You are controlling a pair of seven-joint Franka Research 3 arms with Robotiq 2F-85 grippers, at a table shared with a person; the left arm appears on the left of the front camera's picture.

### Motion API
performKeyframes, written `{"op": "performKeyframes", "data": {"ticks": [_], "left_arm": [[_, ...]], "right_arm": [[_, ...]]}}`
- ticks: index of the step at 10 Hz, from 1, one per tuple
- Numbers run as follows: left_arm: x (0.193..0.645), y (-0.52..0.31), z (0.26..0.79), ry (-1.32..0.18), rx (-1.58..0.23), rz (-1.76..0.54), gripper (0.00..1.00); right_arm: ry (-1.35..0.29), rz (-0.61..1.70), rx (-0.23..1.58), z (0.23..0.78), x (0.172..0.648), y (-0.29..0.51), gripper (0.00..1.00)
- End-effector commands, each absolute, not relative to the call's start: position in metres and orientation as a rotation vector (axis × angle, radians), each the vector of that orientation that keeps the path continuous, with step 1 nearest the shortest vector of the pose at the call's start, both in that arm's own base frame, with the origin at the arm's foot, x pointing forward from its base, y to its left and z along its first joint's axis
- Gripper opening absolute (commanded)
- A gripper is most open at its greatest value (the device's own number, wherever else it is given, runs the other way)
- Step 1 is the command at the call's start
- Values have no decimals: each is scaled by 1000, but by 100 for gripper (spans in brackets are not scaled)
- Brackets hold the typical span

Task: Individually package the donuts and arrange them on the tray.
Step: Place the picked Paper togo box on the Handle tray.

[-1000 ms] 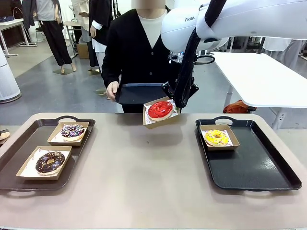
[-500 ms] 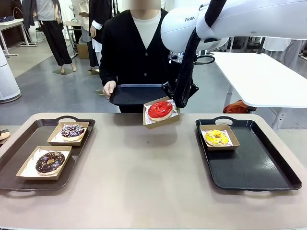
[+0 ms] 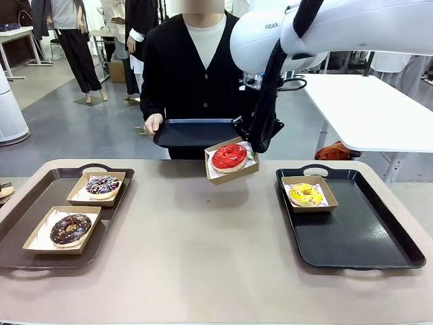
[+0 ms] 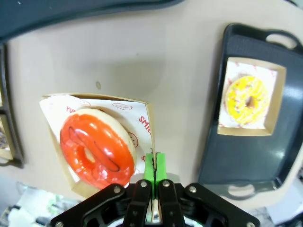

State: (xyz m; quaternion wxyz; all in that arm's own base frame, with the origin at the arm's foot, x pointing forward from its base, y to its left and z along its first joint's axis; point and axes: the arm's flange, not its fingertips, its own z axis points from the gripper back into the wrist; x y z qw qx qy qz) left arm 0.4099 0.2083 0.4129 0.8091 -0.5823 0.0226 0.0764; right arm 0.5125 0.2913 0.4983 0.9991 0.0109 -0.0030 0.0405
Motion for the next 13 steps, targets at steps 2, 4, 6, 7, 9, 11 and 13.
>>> {"op": "performKeyframes", "data": {"ticks": [2,4,6,7,9,11,13], "left_arm": [[409,209,414,44,-1245,165,100],[409,209,414,44,-1245,165,100],[409,209,414,44,-1245,165,100],[409,209,414,44,-1245,165,100],[409,209,414,44,-1245,165,100],[409,209,414,44,-1245,165,100],[409,209,414,44,-1245,165,100]], "right_arm": [[0,111,79,508,473,235,1],[4,87,89,513,456,202,1],[-2,91,85,508,436,171,1],[-6,104,81,503,428,158,1],[2,111,83,486,416,126,1],[-4,98,72,468,403,97,1],[2,69,74,449,386,70,1]]}}
